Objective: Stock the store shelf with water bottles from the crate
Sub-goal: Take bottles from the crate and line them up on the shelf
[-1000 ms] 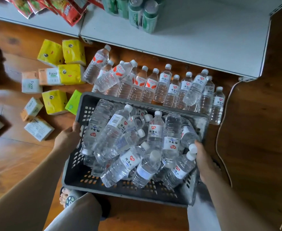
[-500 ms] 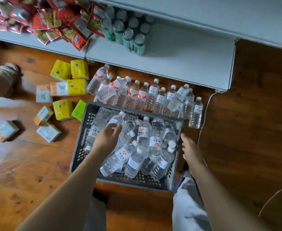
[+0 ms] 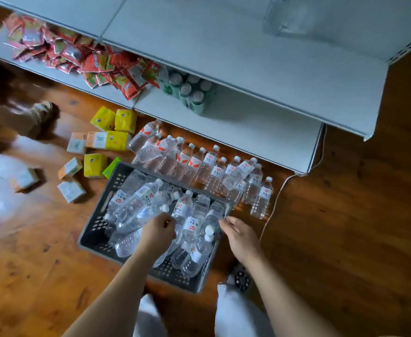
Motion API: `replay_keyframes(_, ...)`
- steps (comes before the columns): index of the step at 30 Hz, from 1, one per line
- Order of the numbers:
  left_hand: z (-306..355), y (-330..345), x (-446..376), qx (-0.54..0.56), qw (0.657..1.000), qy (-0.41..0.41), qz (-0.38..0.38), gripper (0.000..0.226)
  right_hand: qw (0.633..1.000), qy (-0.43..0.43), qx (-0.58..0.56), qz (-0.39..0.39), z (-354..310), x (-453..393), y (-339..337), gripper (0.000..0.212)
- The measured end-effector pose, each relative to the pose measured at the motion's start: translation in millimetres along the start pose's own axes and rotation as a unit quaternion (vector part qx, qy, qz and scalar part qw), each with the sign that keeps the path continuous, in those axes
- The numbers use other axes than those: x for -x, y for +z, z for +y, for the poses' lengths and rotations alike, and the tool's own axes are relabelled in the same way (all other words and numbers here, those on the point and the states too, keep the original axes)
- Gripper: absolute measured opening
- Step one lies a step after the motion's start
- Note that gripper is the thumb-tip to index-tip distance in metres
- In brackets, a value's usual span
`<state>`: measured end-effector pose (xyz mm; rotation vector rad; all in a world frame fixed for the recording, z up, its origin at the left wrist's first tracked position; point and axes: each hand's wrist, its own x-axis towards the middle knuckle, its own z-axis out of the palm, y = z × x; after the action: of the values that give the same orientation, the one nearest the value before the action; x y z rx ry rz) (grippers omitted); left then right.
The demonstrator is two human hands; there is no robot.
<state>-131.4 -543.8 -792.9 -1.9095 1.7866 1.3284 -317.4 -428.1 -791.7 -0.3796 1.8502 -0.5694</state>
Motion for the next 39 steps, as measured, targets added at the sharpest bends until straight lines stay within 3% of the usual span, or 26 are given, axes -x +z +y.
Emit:
replay_keyframes(5,46,39,7,-0.036,0.997,0.049,-0.051,0.013,1.0,0.004,0.006,0.031,14,6,-54,0.054)
replay_keyframes(18,81,122,-36,0.036,0.993,0.109,-0.037,0.026,0.979,-0.075,0.186,0.046,46,-55,-106,0.06)
replay_keyframes(21,104,136,-54,0.031,0.992,0.118,-0.004,0.025,0.968,-0.1,0.23,0.013,48,-89,-120,0.06)
replay_keyframes(24,98,149,-81,-0.013,0.997,0.067,0.04,0.021,0.945,-0.153,0.281,-0.07,48,-128,-121,0.06)
replay_keyframes(28,65,153,-108,-0.053,0.998,-0.013,0.008,0.026,0.872,-0.27,0.369,-0.173,44,-171,-102,0.063)
replay_keyframes(31,45,148,-129,-0.164,0.978,-0.048,-0.119,0.037,0.786,-0.387,0.434,-0.211,38,-204,-72,0.069)
replay_keyframes(34,29,151,-145,-0.173,0.958,-0.082,-0.212,0.05,0.692,-0.466,0.492,-0.248,40,-231,-36,0.068)
replay_keyframes(36,20,160,-150,-0.193,0.955,-0.062,-0.215,0.056,0.64,-0.507,0.516,-0.259,46,-248,-16,0.058)
replay_keyframes(39,9,179,-150,-0.198,0.968,-0.002,-0.152,0.05,0.59,-0.569,0.518,-0.246,59,-267,0,0.034)
